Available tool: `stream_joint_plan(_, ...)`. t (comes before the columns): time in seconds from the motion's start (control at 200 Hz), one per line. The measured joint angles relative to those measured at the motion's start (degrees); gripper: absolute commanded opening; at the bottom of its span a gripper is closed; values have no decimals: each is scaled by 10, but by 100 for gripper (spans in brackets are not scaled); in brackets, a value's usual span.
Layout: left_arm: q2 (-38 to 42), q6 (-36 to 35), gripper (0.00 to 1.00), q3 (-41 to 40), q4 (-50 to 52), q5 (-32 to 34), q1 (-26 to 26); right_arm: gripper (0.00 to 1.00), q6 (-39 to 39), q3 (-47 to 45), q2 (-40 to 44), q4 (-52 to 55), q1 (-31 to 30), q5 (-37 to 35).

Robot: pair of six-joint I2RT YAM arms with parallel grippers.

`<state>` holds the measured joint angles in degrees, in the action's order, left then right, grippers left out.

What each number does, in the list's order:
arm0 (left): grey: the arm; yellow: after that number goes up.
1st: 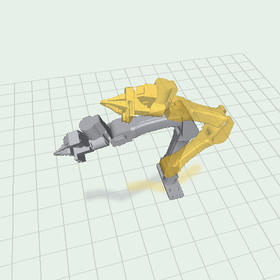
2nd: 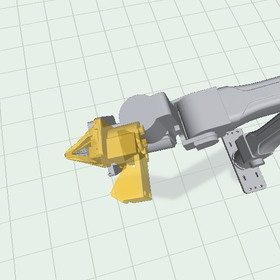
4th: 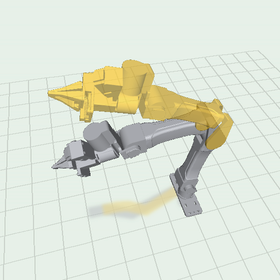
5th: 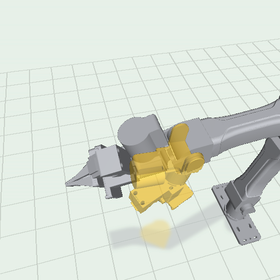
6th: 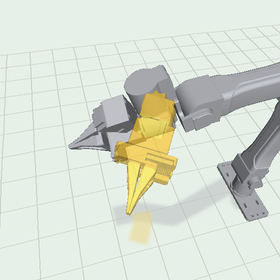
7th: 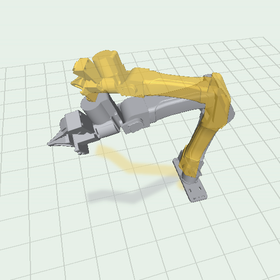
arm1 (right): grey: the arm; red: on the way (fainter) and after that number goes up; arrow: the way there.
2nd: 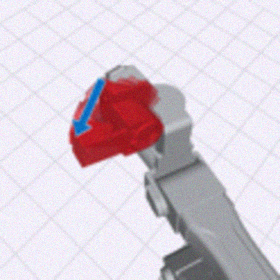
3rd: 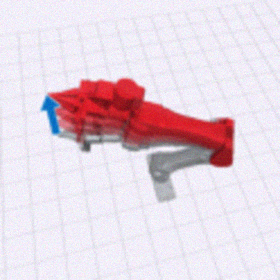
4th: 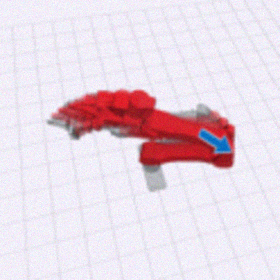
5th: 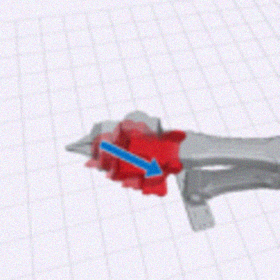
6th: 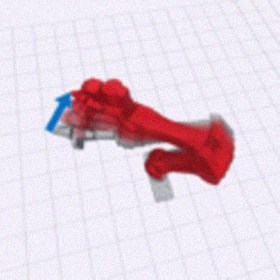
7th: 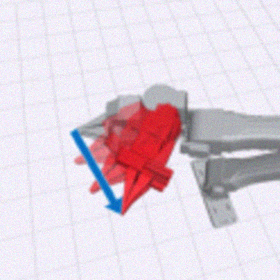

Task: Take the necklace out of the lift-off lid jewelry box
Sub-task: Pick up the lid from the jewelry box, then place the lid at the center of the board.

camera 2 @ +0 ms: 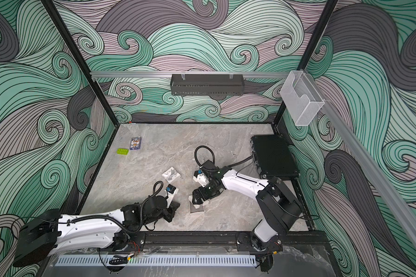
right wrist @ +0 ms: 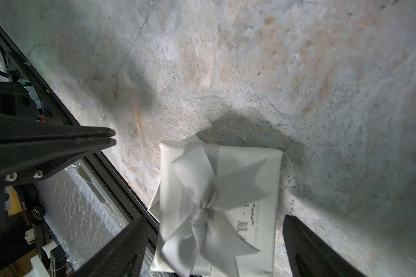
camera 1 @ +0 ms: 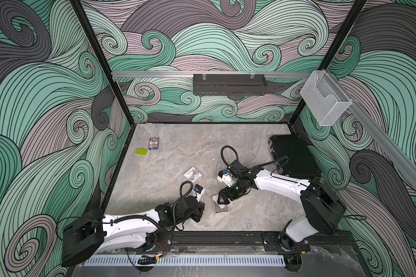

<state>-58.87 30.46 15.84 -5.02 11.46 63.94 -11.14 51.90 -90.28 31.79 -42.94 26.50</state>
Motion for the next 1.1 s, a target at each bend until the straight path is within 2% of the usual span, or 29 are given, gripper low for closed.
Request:
stream_joint_plan(0.42, -35, -6, 0, 0, -1, 0, 0, 70, 0, 0, 1, 5, -3, -12)
stream_joint_plan(0.55, -37, -8, 0, 0, -2, 0, 0, 67, -4, 0, 26, 7, -3, -30)
stream_joint_plan(0.836, -38, -11, 0, 0, -2, 0, 0, 67, -29, -3, 125, 6, 21, -95)
stream_joint_plan(1.021, -43, -13, 0, 0, -2, 0, 0, 69, -55, -30, 125, 7, 51, -184)
stream_joint_plan(1.101, -43, -14, 0, 0, -1, 0, 0, 74, -65, -35, 105, 9, 56, -207)
